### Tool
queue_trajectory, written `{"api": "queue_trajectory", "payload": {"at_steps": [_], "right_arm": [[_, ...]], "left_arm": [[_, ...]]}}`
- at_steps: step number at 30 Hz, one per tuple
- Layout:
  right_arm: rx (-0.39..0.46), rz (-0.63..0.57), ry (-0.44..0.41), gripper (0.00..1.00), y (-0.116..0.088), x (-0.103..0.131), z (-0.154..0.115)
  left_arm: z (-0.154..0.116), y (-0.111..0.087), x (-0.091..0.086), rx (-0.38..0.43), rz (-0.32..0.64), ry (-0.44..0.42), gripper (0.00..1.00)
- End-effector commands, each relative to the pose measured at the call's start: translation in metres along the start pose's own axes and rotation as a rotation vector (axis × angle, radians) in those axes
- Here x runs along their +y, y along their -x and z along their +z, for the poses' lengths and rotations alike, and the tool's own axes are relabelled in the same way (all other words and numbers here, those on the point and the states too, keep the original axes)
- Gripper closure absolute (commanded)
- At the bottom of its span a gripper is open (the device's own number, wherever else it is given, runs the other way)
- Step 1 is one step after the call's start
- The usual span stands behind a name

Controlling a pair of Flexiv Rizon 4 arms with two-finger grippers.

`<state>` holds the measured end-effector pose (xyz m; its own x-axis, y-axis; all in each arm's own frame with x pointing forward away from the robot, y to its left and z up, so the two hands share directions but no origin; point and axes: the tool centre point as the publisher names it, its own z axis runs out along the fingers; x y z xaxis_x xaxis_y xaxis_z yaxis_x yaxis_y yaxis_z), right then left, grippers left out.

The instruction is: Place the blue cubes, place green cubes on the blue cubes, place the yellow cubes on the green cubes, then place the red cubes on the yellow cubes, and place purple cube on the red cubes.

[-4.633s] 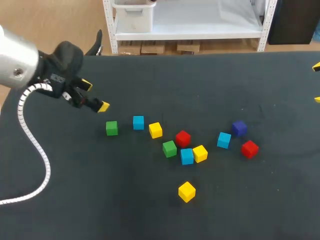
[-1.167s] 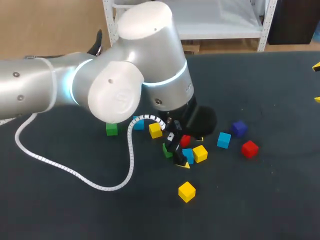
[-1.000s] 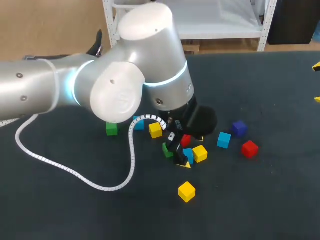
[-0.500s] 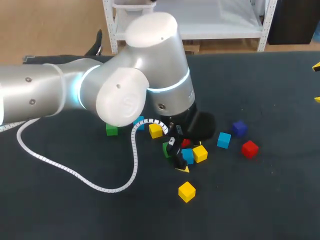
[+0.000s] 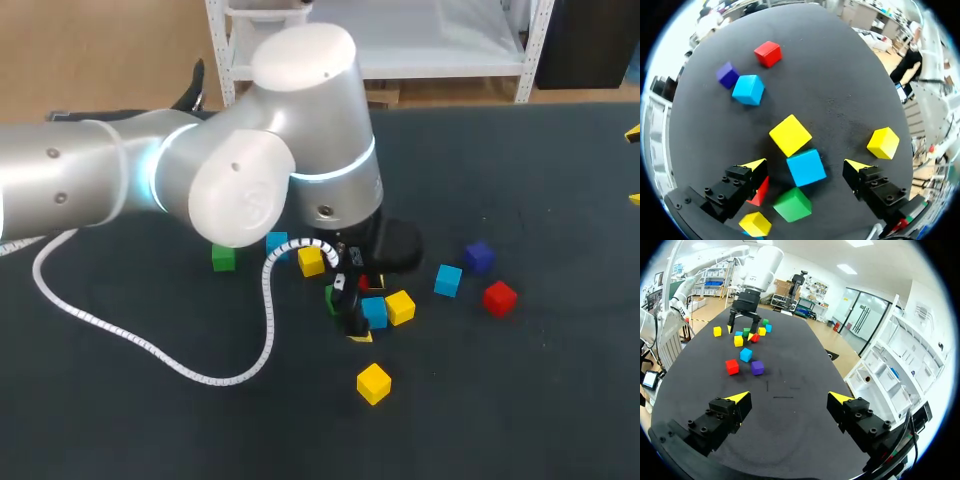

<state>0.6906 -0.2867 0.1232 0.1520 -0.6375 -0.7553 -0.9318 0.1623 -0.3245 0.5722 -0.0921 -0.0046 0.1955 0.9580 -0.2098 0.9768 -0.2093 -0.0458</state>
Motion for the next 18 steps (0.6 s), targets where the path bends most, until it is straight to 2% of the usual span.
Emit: {"api": "queue_trajectory", "payload": {"at_steps": [1, 10, 18], "right_arm": [[0.000, -0.001, -0.003, 0.00, 0.0003, 0.0011, -0.0004], [0.000, -0.001, -0.003, 0.00, 0.0003, 0.0011, -0.0004], [0.000, -0.001, -0.003, 0.00, 0.0003, 0.0011, -0.0004]], "left_arm": [[-0.0007, -0.0013, -0.0061, 0.004, -0.040, 0.003, 0.00], [-0.0043, 0.0024, -0.0137, 0.022, -0.122, -0.002, 0.00], [-0.0033, -0.0010, -0.0102, 0.044, -0.191, 0.001, 0.00]]}}
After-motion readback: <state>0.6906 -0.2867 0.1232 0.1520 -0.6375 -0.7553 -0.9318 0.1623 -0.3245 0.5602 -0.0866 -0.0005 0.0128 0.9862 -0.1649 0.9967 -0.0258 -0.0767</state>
